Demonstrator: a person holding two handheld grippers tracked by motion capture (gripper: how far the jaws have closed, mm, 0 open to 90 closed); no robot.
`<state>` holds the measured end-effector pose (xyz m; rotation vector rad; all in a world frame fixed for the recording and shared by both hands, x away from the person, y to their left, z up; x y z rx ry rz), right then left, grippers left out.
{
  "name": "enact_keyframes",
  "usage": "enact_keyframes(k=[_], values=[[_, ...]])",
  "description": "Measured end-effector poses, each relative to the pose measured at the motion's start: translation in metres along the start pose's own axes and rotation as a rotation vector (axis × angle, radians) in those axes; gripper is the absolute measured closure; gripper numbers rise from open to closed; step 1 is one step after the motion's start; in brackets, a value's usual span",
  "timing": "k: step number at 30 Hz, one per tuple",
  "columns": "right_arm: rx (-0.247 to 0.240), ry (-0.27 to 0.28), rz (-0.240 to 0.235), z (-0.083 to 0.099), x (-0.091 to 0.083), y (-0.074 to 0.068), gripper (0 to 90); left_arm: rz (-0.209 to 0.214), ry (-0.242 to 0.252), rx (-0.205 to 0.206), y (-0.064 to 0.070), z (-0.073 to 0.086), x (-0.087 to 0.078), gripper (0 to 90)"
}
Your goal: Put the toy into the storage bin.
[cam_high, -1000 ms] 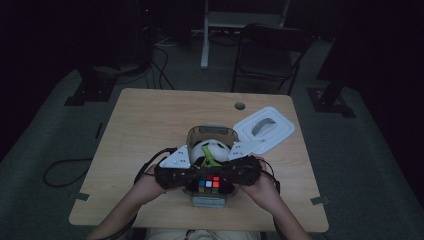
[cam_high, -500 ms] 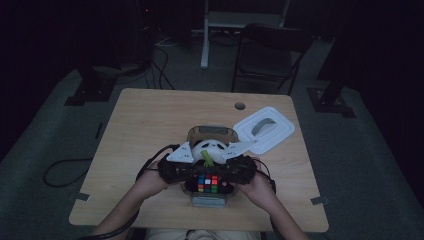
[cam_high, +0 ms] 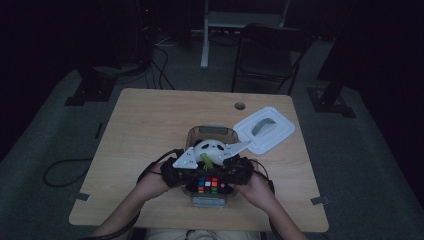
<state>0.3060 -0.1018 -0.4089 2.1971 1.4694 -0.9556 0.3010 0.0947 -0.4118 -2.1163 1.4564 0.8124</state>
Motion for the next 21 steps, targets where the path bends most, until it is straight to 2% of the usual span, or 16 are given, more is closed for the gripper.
enact_keyframes(k=[1,5,9,12,14,16,17,18,21], values=[[-0.002,-0.004,0.004,0.000,0.001,0.000,90.0,0.015,0.006,-0.016,-0.003,0.001,0.000,90.0],[0.000,-0.011,0.010,0.000,0.002,0.000,90.0,0.004,-0.007,0.014,-0.002,0.000,0.001,90.0],[0.027,0.013,-0.008,0.001,0.002,0.003,90.0,0.025,-0.004,-0.004,-0.006,-0.001,0.000,90.0],[0.048,0.039,-0.027,0.000,-0.005,0.005,90.0,0.033,0.046,-0.043,-0.006,-0.004,-0.007,90.0],[0.044,0.053,-0.026,-0.003,-0.010,0.003,90.0,0.032,0.057,-0.028,-0.004,-0.006,-0.012,90.0],[0.054,0.068,-0.031,-0.004,-0.015,0.000,90.0,0.053,0.077,-0.042,-0.002,-0.008,-0.016,90.0],[0.053,0.074,-0.041,-0.005,-0.017,0.000,90.0,0.052,0.081,-0.041,-0.002,-0.009,-0.018,84.4],[0.057,0.078,-0.031,-0.005,-0.020,0.000,90.0,0.056,0.081,-0.045,-0.001,-0.010,-0.020,82.7],[0.058,0.077,-0.028,-0.004,-0.024,0.001,90.0,0.071,0.095,-0.046,0.002,-0.011,-0.025,82.9]])
Point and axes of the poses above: each handheld gripper's, and its own axes: x roughly forward along the jaws, z roughly out of its underside, y roughly to its right, the point moved 1 cm from there along x, roughly forward along the jaws, and after that the axes turned 3 degrees about -x, right-handed, at the moved point
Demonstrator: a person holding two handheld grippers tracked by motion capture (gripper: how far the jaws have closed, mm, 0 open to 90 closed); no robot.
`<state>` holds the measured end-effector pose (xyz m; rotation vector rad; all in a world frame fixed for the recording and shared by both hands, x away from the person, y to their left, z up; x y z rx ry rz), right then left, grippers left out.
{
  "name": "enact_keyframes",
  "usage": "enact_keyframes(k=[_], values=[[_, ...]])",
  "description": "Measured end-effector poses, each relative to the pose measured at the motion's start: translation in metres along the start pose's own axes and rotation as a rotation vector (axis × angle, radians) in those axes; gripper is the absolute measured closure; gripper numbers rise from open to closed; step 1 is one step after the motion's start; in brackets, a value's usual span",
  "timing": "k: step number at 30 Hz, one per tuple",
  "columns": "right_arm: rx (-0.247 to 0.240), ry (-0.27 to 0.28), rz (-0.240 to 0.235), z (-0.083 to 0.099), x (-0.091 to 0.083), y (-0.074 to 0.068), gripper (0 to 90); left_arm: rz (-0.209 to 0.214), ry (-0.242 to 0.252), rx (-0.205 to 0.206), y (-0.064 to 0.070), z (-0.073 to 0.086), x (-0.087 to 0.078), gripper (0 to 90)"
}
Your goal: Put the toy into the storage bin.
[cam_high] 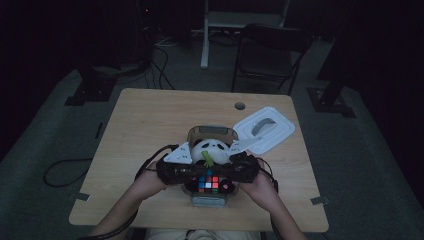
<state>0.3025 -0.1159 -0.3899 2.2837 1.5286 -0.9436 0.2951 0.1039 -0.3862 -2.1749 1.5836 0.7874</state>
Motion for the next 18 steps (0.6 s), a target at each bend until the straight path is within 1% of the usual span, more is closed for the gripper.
enact_keyframes(k=[1,3,4,6,8,9,10,12,14,16,17,18], values=[[0.007,0.005,0.007,0.001,-0.003,0.000,90.0,0.006,-0.004,0.008,0.002,0.000,-0.001,83.0],[0.012,0.014,0.003,0.002,-0.005,0.000,90.0,0.020,-0.008,0.006,0.005,-0.001,-0.001,83.0],[0.008,0.009,0.002,0.002,-0.005,-0.001,90.0,0.030,-0.011,0.016,0.007,0.000,-0.001,82.9],[0.006,0.015,-0.021,0.003,-0.006,-0.004,90.0,0.045,-0.012,0.016,0.011,-0.001,-0.001,83.0],[-0.003,0.005,-0.033,0.003,-0.004,-0.008,90.0,0.070,-0.016,0.019,0.014,0.000,0.001,83.0],[-0.003,0.002,-0.048,0.004,-0.003,-0.008,90.0,0.069,-0.028,0.025,0.014,0.000,0.003,83.1],[-0.004,-0.005,-0.050,0.004,-0.002,-0.009,90.0,0.065,-0.039,0.028,0.014,0.001,0.005,83.4],[-0.003,-0.011,-0.046,0.004,-0.001,-0.009,90.0,0.072,-0.047,0.018,0.011,0.004,0.008,88.4],[-0.011,-0.019,-0.044,0.006,0.002,-0.009,90.0,0.071,-0.052,0.024,0.011,0.005,0.010,90.0],[-0.009,-0.025,-0.065,0.008,0.004,-0.009,90.0,0.081,-0.059,0.030,0.011,0.006,0.013,90.0],[-0.015,-0.028,-0.060,0.009,0.004,-0.010,90.0,0.091,-0.062,0.025,0.009,0.006,0.014,90.0],[-0.017,-0.026,-0.064,0.011,0.005,-0.009,90.0,0.102,-0.064,0.021,0.008,0.007,0.015,90.0]])
Point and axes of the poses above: each handheld gripper's, and its own axes: x roughly forward along the jaws, z roughly out of its underside, y roughly to its right, the point moved 1 cm from there along x, roughly forward along the jaws, and after that the axes turned 3 degrees about -x, right-handed, at the moved point
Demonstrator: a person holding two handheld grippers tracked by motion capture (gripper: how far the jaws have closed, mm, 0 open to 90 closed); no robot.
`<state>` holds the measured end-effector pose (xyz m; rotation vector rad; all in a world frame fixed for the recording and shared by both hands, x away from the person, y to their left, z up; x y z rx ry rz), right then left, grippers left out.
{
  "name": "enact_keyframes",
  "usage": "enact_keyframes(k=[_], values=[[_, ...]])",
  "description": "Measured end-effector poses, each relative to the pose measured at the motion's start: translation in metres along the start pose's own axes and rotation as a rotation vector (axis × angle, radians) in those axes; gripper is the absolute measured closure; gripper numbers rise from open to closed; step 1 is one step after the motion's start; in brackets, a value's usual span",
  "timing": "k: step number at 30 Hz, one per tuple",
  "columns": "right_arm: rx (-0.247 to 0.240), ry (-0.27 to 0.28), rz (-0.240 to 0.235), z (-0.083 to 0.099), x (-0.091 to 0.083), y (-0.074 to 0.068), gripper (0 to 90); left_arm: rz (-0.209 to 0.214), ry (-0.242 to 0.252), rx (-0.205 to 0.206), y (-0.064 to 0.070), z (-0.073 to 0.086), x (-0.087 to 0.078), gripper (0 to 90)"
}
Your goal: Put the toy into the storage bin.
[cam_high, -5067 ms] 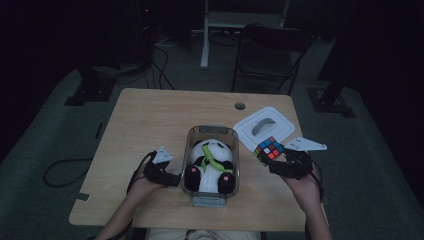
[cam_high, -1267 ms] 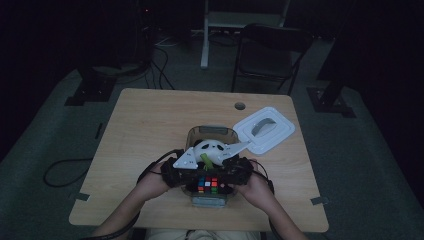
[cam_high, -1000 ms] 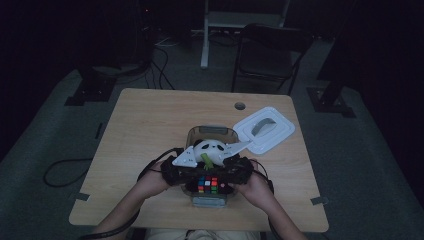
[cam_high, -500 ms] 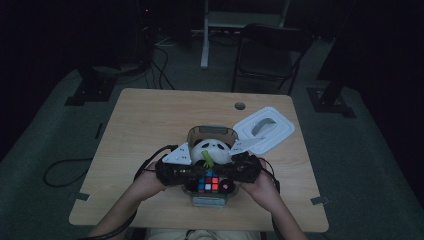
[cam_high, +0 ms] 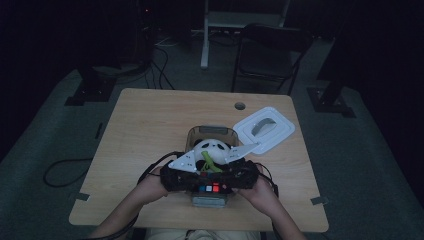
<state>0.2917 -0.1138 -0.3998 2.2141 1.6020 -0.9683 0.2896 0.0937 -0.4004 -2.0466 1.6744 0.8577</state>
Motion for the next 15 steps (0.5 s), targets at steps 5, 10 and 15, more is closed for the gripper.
enact_keyframes(k=[5,10,15], values=[[0.018,-0.016,-0.034,0.005,0.005,0.006,90.0,0.026,-0.032,0.013,-0.005,0.003,0.007,90.0],[0.007,-0.051,-0.023,0.006,0.009,0.005,90.0,0.017,-0.074,0.051,0.000,0.000,0.013,90.0],[0.038,-0.044,-0.044,0.005,0.007,0.008,90.0,0.038,-0.040,0.016,-0.003,0.000,0.009,90.0]])
Point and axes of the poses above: each handheld gripper's, and its own axes: x roughly forward along the jaws, z roughly out of its underside, y roughly to its right, the point moved 1 cm from there along x, roughly forward along the jaws, and after that the axes turned 3 degrees about -x, right-handed, at the moved point
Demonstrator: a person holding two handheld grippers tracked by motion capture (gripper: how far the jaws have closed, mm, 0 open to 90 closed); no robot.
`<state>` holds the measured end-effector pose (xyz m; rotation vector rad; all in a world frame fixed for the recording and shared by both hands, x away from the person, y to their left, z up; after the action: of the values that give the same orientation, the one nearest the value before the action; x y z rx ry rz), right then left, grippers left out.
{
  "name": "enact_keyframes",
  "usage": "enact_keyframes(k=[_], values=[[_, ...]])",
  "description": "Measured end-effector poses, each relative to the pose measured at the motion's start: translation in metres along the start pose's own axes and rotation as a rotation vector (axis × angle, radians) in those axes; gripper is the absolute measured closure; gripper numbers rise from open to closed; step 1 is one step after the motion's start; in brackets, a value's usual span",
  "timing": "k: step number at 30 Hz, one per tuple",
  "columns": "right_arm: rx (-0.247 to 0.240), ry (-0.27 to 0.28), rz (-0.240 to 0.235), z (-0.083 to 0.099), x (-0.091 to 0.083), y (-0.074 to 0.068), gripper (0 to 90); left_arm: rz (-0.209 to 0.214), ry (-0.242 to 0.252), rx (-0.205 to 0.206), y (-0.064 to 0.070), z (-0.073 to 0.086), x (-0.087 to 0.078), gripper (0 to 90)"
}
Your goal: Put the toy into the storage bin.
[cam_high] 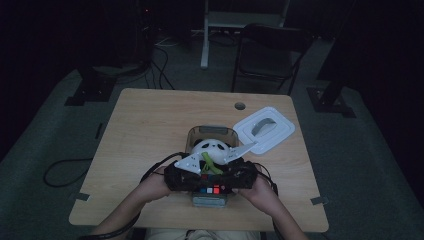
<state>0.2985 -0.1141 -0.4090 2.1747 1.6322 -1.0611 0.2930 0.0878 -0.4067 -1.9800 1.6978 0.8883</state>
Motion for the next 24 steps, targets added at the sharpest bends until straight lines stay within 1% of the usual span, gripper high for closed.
enact_keyframes(k=[2,3,4,5,6,7,8,9,10,11,12,13,15,16,17,18,19,20,21,22,23,24], values=[[0.012,0.017,-0.014,0.000,-0.004,0.001,90.0,0.014,0.029,-0.030,-0.001,-0.001,-0.004,90.0],[0.024,0.035,-0.007,-0.001,-0.006,0.001,90.0,0.007,0.033,-0.024,0.000,-0.002,-0.006,90.0],[0.020,0.043,0.002,-0.001,-0.008,0.000,90.0,0.010,0.047,-0.028,0.001,-0.003,-0.008,90.0],[0.020,0.055,0.005,-0.002,-0.011,0.000,90.0,0.026,0.061,-0.039,0.000,-0.004,-0.010,90.0],[0.030,0.072,0.015,-0.003,-0.013,0.001,84.7,0.022,0.068,-0.039,0.000,-0.004,-0.011,90.0],[0.040,0.082,0.024,-0.003,-0.016,0.002,79.9,0.014,0.076,-0.048,-0.001,-0.004,-0.013,90.0],[0.042,0.089,0.042,-0.003,-0.019,0.003,76.0,0.025,0.085,-0.054,-0.003,-0.004,-0.015,90.0],[0.052,0.094,0.067,-0.003,-0.021,0.005,76.1,0.018,0.095,-0.057,-0.004,-0.004,-0.017,87.3],[0.060,0.099,0.077,-0.002,-0.024,0.006,74.8,0.010,0.108,-0.068,-0.004,-0.004,-0.019,86.6],[0.071,0.108,0.083,-0.002,-0.027,0.008,71.1,0.017,0.111,-0.069,-0.005,-0.005,-0.021,86.1],[0.079,0.112,0.099,-0.001,-0.029,0.010,70.8,0.015,0.116,-0.071,-0.006,-0.005,-0.022,85.9],[0.078,0.113,0.116,-0.001,-0.031,0.011,66.6,0.015,0.121,-0.075,-0.007,-0.005,-0.024,82.3],[0.099,0.124,0.137,0.000,-0.036,0.015,58.2,0.008,0.126,-0.082,-0.009,-0.004,-0.025,82.1],[0.108,0.129,0.148,0.001,-0.037,0.017,54.1,0.012,0.126,-0.088,-0.010,-0.004,-0.025,80.4],[0.118,0.129,0.155,0.002,-0.038,0.019,49.9,0.005,0.124,-0.090,-0.011,-0.003,-0.026,80.0],[0.133,0.128,0.163,0.003,-0.038,0.022,46.3,0.002,0.133,-0.097,-0.012,-0.003,-0.026,75.5],[0.145,0.135,0.169,0.004,-0.039,0.024,42.8,-0.002,0.130,-0.101,-0.013,-0.002,-0.026,73.2],[0.145,0.135,0.169,0.004,-0.039,0.024,42.8,-0.002,0.130,-0.101,-0.013,-0.002,-0.026,73.0],[0.154,0.145,0.167,0.005,-0.040,0.026,41.2,-0.014,0.130,-0.100,-0.013,-0.002,-0.026,73.0],[0.170,0.155,0.167,0.008,-0.041,0.029,36.1,-0.017,0.131,-0.107,-0.014,-0.001,-0.026,65.1],[0.175,0.160,0.181,0.009,-0.042,0.030,33.4,-0.020,0.135,-0.114,-0.015,-0.001,-0.027,63.9],[0.182,0.163,0.188,0.010,-0.043,0.031,31.4,-0.024,0.140,-0.124,-0.017,0.000,-0.028,60.5]])
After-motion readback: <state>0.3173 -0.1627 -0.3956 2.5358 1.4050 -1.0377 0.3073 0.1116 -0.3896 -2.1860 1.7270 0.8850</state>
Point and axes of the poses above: each handheld gripper's, and its own axes: x roughly forward along the jaws, z roughly out of its underside, y roughly to its right, the point moved 1 cm from there along x, roughly forward along the jaws, and after that the axes turned 3 degrees about -x, right-handed, at the moved point
